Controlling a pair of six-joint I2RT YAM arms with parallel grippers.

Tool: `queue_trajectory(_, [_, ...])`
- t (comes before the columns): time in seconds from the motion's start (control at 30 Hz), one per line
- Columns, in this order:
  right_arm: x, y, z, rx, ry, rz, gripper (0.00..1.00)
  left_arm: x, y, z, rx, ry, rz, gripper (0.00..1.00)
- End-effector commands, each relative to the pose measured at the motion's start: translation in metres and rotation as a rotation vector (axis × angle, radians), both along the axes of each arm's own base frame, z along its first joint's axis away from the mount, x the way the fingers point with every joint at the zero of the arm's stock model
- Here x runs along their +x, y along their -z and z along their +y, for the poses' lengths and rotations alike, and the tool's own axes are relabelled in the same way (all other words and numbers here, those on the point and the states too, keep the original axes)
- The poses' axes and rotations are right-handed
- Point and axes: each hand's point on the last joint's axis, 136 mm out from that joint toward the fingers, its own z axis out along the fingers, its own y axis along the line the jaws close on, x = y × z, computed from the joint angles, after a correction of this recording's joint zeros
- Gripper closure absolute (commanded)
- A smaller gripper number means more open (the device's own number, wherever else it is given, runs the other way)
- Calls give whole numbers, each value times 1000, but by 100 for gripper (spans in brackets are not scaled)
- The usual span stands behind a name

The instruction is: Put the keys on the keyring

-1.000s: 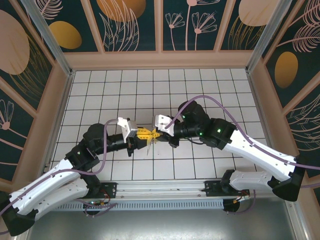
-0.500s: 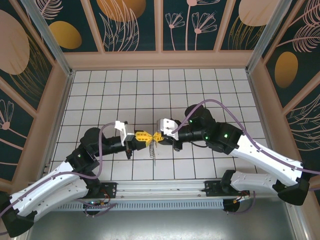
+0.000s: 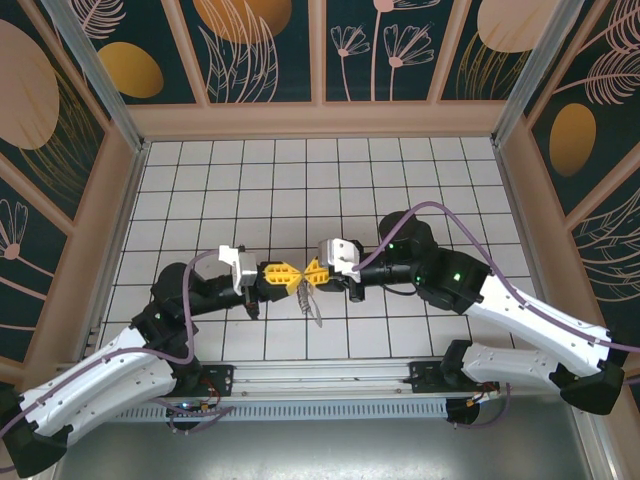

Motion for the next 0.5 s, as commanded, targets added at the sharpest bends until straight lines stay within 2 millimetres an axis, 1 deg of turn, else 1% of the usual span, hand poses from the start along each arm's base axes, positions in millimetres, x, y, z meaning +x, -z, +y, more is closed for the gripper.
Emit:
queue_trajectory(0.0, [-3,-8,0,39,-7,-10,89,-5,-24,8,-100,1,-47,100])
queue_trajectory(0.17, [-2,-6,2,31,-8,0,86,-8,-25,8,-102,16,-47,100])
queue_trajectory(0.47, [-2,-7,3,39,-6,2,85,-9,-27,8,-114,21,-55,100])
